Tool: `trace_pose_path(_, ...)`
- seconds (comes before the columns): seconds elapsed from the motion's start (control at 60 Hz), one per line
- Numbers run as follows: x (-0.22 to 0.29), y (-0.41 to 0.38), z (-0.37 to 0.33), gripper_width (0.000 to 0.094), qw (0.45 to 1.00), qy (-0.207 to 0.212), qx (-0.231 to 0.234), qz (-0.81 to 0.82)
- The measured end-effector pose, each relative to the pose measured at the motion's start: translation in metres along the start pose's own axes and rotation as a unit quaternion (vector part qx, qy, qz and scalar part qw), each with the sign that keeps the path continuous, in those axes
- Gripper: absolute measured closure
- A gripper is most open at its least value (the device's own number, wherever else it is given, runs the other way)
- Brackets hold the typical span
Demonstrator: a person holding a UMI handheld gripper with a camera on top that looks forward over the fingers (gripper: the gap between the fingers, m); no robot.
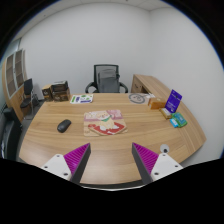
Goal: Arrange mouse
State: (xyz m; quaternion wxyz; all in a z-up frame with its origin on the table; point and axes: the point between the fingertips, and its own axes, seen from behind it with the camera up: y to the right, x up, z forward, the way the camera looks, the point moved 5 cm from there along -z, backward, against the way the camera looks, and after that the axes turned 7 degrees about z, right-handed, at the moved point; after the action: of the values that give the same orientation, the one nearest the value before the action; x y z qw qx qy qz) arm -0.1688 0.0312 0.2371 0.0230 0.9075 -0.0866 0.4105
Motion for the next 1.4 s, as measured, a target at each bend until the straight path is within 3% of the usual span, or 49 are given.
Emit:
trace_pose_path(0.383, -0.020, -0.032, -0.009, 0.0071, 1.000, -0.002, 0.016, -0.004)
trace_pose_path(0.833, -0.045, -0.166, -0.004, 0.0069, 0.996, 0.008, 0.083, -0.024)
trace_pose_path(1.1, -0.059, -0.248, 0.036, 0.0070, 0.994, 0.014, 0.105, -0.030)
trace_pose_path(1.4, -0.070, -0.288, 0.130, 0.0069, 0.996, 0.002, 0.084, -0.033)
